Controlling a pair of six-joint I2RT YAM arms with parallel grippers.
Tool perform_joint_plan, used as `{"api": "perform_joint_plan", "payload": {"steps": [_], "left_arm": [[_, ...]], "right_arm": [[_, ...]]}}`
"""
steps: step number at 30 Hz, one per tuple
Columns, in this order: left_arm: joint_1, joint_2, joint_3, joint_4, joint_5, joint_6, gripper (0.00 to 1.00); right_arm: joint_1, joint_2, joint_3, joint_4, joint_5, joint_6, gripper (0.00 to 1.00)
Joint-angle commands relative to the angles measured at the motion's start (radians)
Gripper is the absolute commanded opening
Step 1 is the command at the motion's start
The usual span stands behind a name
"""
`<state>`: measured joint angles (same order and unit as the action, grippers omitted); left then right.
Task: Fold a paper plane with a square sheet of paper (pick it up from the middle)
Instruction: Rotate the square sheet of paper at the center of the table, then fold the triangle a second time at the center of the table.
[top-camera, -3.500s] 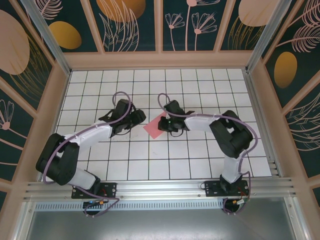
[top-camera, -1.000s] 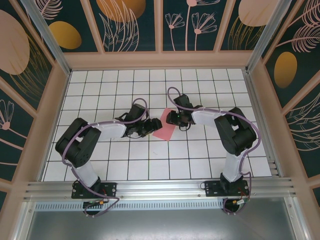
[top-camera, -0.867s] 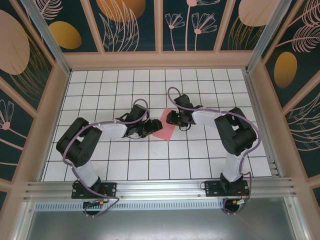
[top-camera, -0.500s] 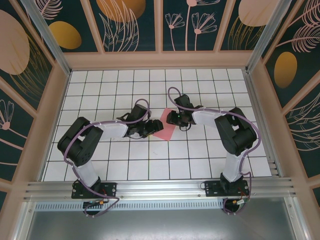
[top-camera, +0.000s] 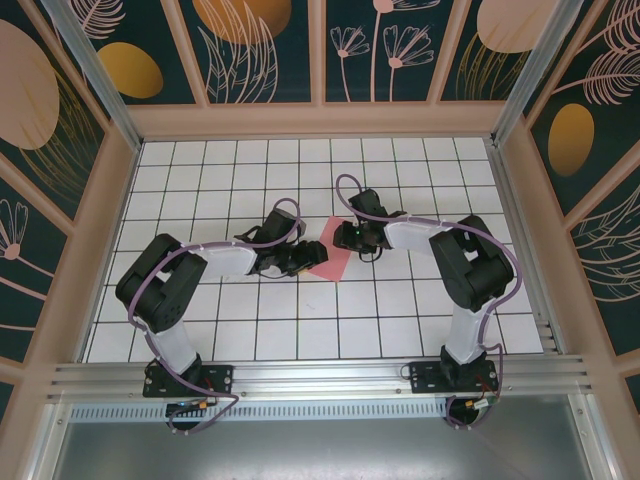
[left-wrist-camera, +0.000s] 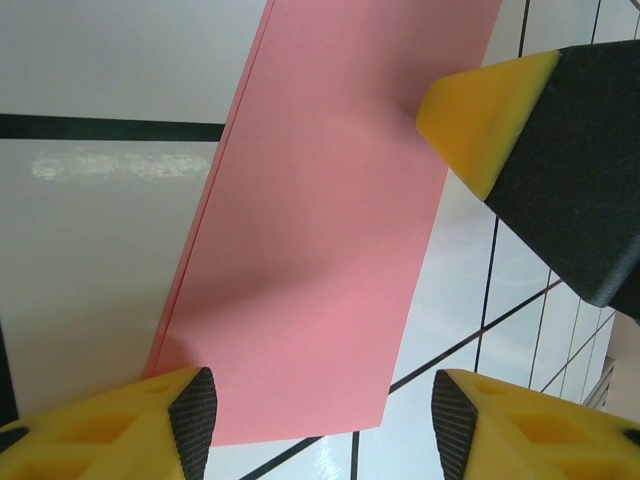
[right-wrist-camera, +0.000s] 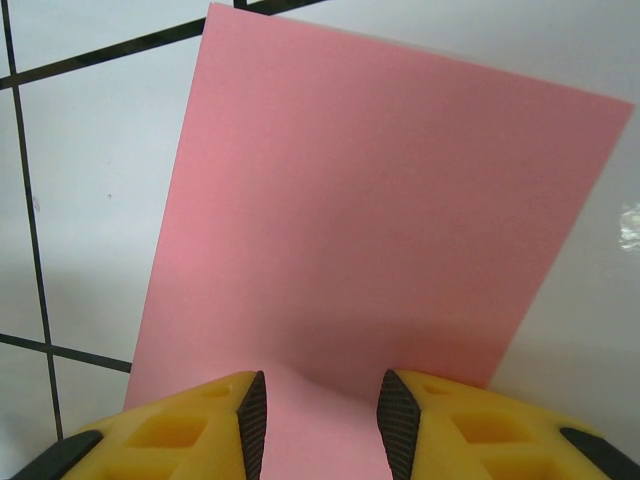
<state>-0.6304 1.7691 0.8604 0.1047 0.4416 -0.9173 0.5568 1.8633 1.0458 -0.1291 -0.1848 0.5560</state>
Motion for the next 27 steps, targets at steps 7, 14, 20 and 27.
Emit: {"api": "perform_joint_plan", "payload": {"steps": [7,14,20,27], "left_arm": [[-0.005,-0.014,0.055,-0.136,-0.155,0.072,0.62],[-0.005,0.01,0.055,-0.133,-0.13,0.065,0.64],[-0.007,0.024,0.05,-0.109,-0.061,0.076,0.64],[-0.006,0.015,0.045,-0.07,-0.007,0.072,0.61]], "right_arm": [[-0.003,0.06,-0.058,-0.055,0.013,-0.005,0.4],[-0.004,0.065,-0.066,-0.05,0.009,-0.004,0.4],[-0.004,0.07,-0.064,-0.049,0.007,-0.001,0.4],[-0.004,0.076,-0.065,-0.047,0.005,0.002,0.4]]}}
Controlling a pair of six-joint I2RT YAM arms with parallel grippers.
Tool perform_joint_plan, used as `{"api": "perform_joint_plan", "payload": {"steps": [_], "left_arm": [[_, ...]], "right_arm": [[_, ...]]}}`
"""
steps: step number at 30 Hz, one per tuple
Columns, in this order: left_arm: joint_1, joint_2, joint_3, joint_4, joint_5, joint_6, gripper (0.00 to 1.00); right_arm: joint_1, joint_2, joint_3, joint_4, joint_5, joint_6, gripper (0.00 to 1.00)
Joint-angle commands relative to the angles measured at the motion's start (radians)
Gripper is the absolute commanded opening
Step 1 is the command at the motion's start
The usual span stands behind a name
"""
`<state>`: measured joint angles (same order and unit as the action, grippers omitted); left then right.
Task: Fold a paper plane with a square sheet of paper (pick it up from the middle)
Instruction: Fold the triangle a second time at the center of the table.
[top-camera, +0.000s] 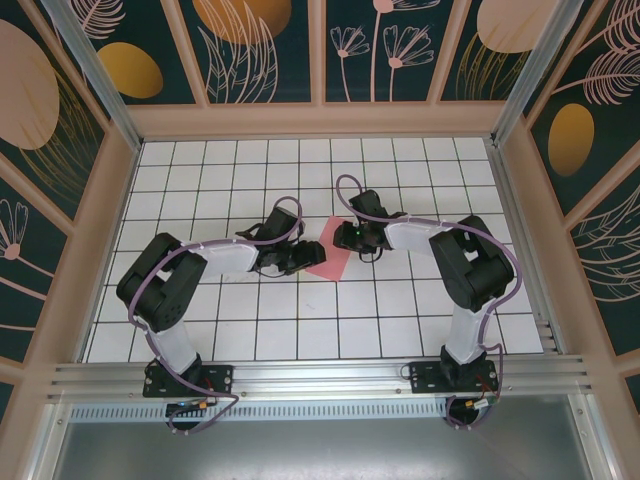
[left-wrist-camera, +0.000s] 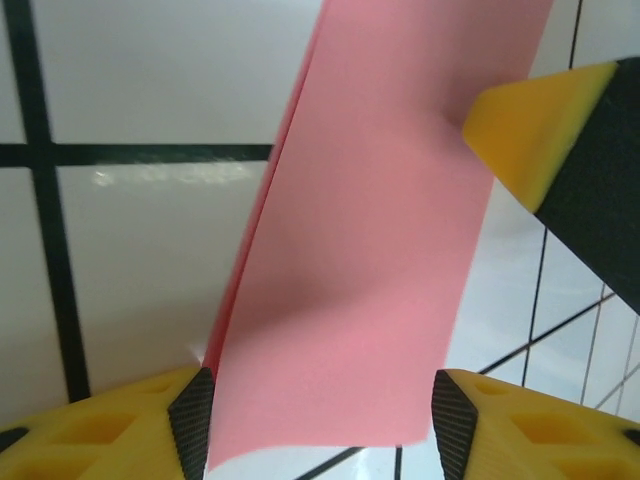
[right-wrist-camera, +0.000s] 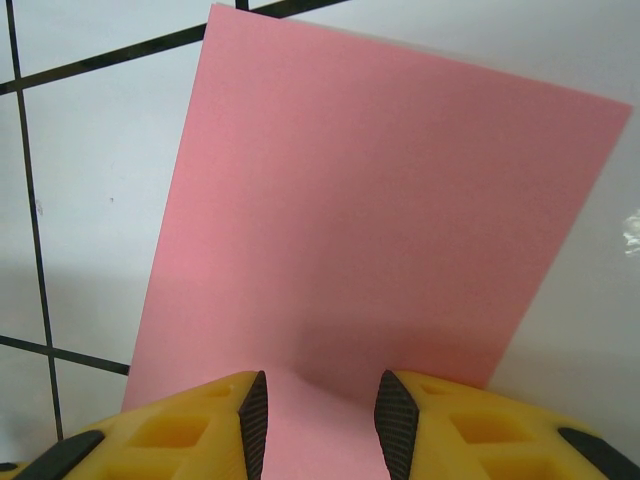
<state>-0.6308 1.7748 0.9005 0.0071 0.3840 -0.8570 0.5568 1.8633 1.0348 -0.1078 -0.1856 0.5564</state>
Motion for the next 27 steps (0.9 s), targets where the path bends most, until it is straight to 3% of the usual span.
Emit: {"api": "perform_joint_plan", "payload": {"steps": [1,7,14,27], "left_arm": [[-0.007,0.007,0.003,0.031,0.057,0.012,0.6],[-0.007,-0.01,-0.007,0.056,0.075,0.006,0.6],[-0.008,-0.034,-0.029,0.125,0.112,-0.022,0.53],[-0.007,-0.019,-0.045,0.339,0.215,-0.109,0.55]], "right_arm": [[-0.004,0.076,-0.054,-0.068,0.006,0.002,0.4],[-0.004,0.076,-0.054,-0.069,0.006,0.002,0.4],[-0.004,0.076,-0.057,-0.064,-0.009,0.002,0.4],[-0.049,0.066,-0.085,-0.026,-0.11,-0.009,0.37]]}}
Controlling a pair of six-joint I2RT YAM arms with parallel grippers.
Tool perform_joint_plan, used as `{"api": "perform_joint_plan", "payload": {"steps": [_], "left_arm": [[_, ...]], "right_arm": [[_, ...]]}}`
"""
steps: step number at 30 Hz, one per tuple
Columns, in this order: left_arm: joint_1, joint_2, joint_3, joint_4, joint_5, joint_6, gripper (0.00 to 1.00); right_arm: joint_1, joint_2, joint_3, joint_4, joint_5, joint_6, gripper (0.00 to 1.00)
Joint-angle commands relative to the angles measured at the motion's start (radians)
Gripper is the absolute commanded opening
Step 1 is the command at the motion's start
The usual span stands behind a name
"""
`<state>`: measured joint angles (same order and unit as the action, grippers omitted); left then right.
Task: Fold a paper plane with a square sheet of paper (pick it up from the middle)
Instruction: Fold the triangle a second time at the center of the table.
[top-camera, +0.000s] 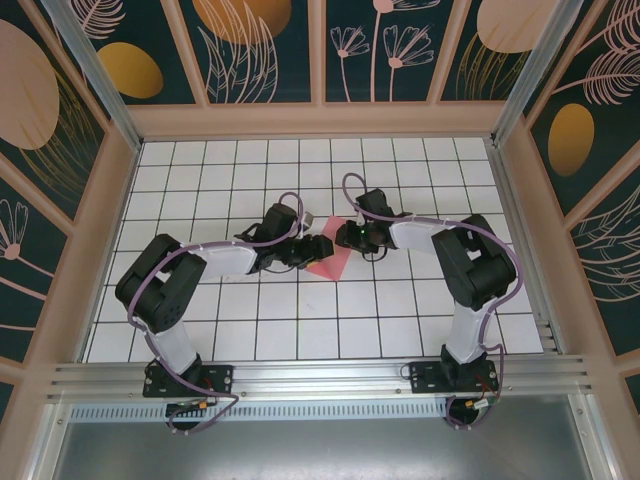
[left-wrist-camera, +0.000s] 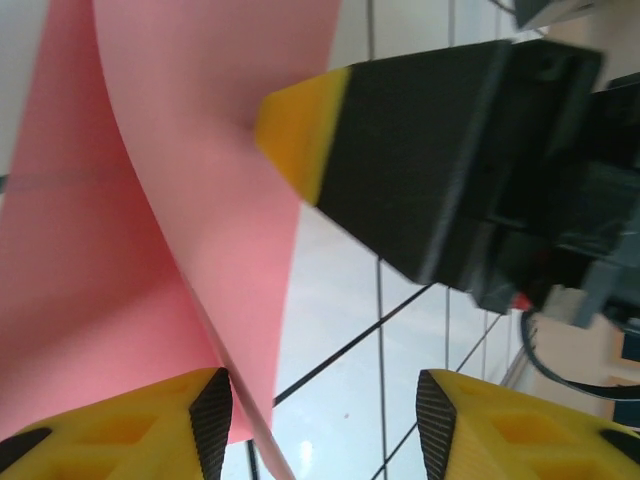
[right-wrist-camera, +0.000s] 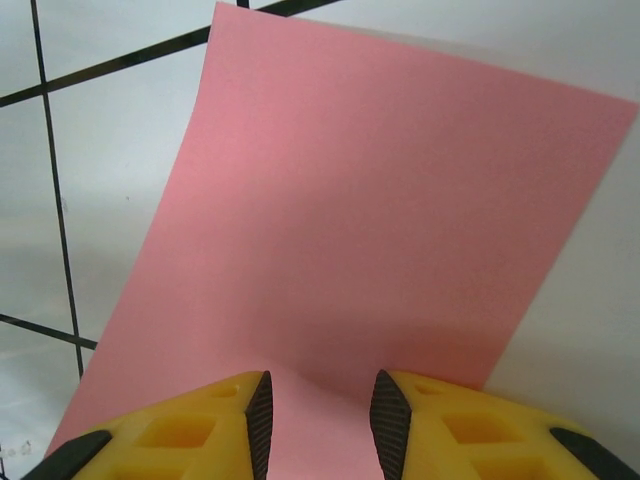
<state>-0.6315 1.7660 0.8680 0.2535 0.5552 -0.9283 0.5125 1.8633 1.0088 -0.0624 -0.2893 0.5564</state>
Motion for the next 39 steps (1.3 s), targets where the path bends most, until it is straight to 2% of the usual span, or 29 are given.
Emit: {"api": "perform_joint_plan", "payload": {"steps": [1,8,14,21,26,31,39], "left_arm": [[-0.006,-0.004,-0.014,0.104,0.045,-0.044,0.55],[-0.007,0.034,-0.016,0.178,0.057,-0.086,0.55],[-0.007,0.063,-0.018,0.201,0.033,-0.093,0.58],[-0.007,0.091,-0.02,0.206,0.014,-0.106,0.52],[-0.007,0.098,-0.021,0.203,0.001,-0.102,0.51],[-0.007,0.104,-0.018,0.187,-0.011,-0.098,0.46],[-0.007,0.105,-0.018,0.175,-0.02,-0.098,0.37]], "right_arm": [[-0.008,0.062,-0.062,-0.068,-0.015,-0.009,0.37],[-0.034,0.03,-0.079,-0.037,-0.112,-0.012,0.36],[-0.072,-0.022,-0.099,0.021,-0.248,-0.015,0.32],[-0.118,-0.121,-0.133,0.082,-0.378,-0.017,0.31],[-0.146,-0.17,-0.172,0.089,-0.417,-0.05,0.38],[-0.142,-0.187,-0.219,0.122,-0.496,-0.057,0.41],[-0.122,-0.177,-0.236,0.134,-0.539,-0.075,0.41]]}}
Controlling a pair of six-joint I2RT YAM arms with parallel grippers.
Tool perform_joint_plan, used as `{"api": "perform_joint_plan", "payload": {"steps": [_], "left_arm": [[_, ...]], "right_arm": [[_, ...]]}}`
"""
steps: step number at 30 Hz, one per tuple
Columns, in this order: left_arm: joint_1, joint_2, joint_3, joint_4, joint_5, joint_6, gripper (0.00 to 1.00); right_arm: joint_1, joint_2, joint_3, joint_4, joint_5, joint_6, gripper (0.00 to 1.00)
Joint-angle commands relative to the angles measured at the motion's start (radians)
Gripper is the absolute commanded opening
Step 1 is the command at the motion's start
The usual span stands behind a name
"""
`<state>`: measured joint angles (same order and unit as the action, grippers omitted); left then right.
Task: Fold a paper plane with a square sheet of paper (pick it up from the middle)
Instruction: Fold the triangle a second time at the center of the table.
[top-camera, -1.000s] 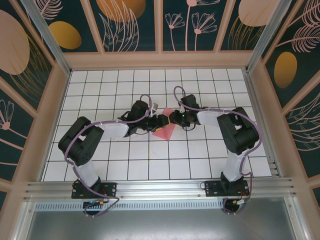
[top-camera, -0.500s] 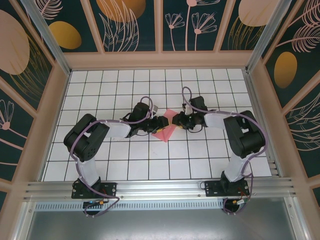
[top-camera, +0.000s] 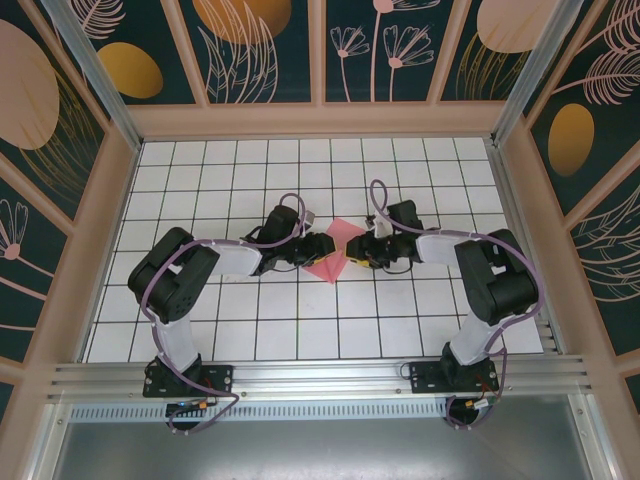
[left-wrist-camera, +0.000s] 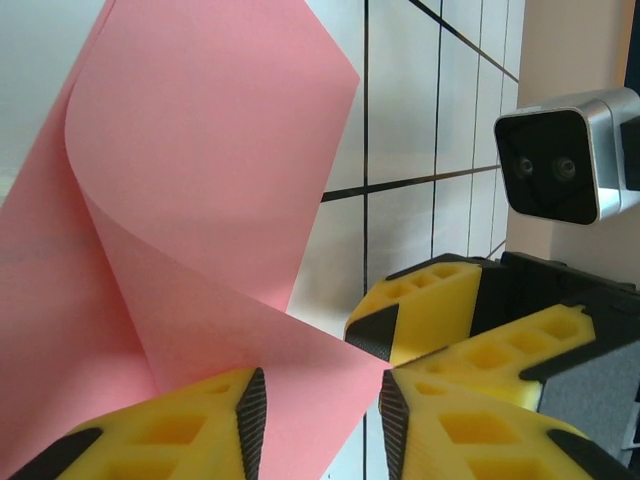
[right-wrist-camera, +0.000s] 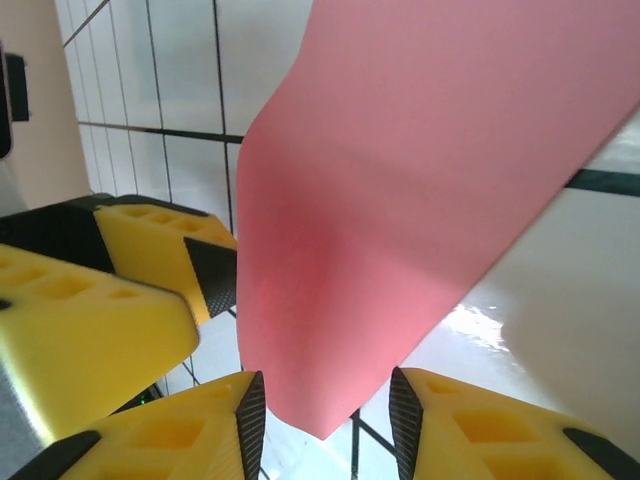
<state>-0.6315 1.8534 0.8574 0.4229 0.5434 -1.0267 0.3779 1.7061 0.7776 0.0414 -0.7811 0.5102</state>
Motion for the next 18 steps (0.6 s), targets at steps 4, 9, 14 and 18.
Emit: {"api": "perform_joint_plan", "payload": {"steps": [4,9,14,18], "left_arm": [[-0.007,0.022,-0.007,0.005,-0.007,-0.001,0.32],[-0.007,0.025,-0.008,0.002,-0.007,-0.002,0.28],[-0.007,0.028,-0.009,0.003,-0.007,-0.004,0.26],[-0.007,0.027,-0.007,0.003,-0.006,-0.003,0.25]], "right_arm": [[0.024,-0.01,0.006,0.041,-0.051,-0.024,0.38],[0.031,-0.001,0.017,0.052,-0.05,-0.015,0.36],[0.03,0.01,0.028,0.055,-0.034,-0.007,0.33],[0.03,0.031,0.042,0.054,-0.02,-0.006,0.28]]}}
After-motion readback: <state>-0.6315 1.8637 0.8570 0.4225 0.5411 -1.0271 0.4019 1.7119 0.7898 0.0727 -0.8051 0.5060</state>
